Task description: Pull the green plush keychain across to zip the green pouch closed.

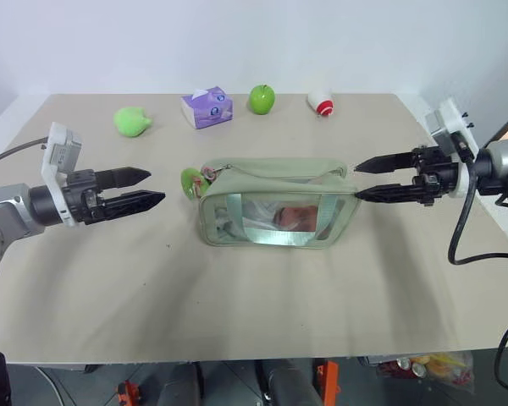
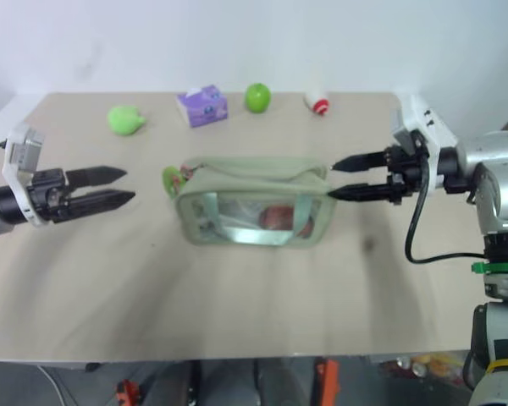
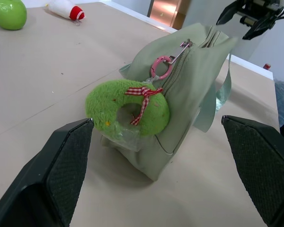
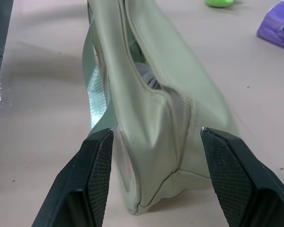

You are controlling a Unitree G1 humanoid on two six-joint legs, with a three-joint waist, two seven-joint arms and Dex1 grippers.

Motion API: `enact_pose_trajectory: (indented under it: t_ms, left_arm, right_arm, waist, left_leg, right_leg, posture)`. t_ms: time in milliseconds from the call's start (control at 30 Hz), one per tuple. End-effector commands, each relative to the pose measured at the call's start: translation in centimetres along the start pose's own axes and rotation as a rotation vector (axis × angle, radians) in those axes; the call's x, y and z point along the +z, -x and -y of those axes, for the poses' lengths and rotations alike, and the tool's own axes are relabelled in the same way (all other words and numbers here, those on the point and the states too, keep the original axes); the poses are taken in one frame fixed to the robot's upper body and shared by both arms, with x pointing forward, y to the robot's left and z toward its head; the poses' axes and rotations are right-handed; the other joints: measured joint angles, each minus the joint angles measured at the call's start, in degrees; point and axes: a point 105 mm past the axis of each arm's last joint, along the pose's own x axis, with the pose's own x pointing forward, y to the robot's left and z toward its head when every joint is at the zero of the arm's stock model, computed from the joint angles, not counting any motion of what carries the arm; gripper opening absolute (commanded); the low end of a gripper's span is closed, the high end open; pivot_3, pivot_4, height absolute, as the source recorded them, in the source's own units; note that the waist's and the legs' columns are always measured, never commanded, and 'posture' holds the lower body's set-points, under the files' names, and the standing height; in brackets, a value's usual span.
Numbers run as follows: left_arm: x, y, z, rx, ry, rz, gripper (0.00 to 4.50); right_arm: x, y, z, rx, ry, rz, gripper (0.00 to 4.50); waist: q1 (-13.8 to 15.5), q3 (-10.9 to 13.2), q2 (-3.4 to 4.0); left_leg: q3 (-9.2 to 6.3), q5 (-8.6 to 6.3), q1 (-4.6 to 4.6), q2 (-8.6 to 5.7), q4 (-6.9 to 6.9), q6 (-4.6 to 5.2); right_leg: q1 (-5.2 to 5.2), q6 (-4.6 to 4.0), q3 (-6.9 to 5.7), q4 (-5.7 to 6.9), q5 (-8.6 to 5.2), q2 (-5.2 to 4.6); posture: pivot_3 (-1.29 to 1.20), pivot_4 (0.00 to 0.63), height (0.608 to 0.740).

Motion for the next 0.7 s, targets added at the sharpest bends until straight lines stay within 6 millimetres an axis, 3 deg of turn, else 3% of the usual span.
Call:
enact_pose_trajectory:
  t_ms: [33, 200, 400, 500, 700]
  left_arm:
    - [1.3, 0.2, 0.2, 0.005, -0.048, 0.036, 4.5]
    - [1.4, 0.3, 0.1, 0.019, -0.044, 0.044, 4.5]
    - [1.1, 0.3, -0.5, 0.061, -0.027, 0.054, 4.5]
    - [-0.1, 0.0, -2.0, 0.149, 0.018, 0.04, 4.5]
    - [-2.5, -1.0, -4.4, 0.273, 0.086, -0.006, 4.5]
  right_arm:
    - [0.3, -0.1, -0.2, -0.004, 0.021, 0.003, 3.02]
    - [-1.6, -1.2, 0.3, -0.027, -0.008, -0.04, 3.02]
    - [-1.6, -1.4, 1.3, -0.089, -0.023, -0.024, 1.17]
    - [-1.2, -1.4, 0.9, -0.063, -0.021, -0.011, 0.11]
    - [-0.9, -1.6, 0.5, -0.048, -0.017, -0.011, 0.05]
  waist:
    - [0.0, 0.0, 0.0]
    - [0.0, 0.0, 0.0]
    - [0.1, 0.0, 0.0]
    - [0.1, 0.0, 0.0]
    - [0.1, 0.0, 0.0]
  left_leg:
    - [0.0, 0.0, 0.0, 0.0, 0.0, 0.0]
    - [0.0, 0.0, 0.0, 0.0, 0.0, 0.0]
    - [0.0, 0.01, 0.01, -0.02, 0.01, 0.01]
    - [0.01, 0.01, 0.01, -0.03, 0.01, 0.01]
    - [-0.01, 0.01, 0.02, -0.03, 0.03, 0.02]
  right_leg:
    - [0.0, 0.0, 0.0, 0.0, 0.0, 0.0]
    - [0.01, 0.02, 0.0, 0.0, 0.01, 0.0]
    - [0.01, 0.05, 0.02, 0.0, 0.05, 0.0]
    - [0.03, 0.05, 0.04, 0.0, 0.05, -0.01]
    - [0.05, 0.07, 0.03, 0.0, 0.07, 0.0]
  posture:
    - [0.0, 0.15, 0.74]
    - [0.0, 0.15, 0.74]
    - [0.0, 0.15, 0.74]
    - [0.0, 0.15, 0.74]
    - [0.0, 0.15, 0.74]
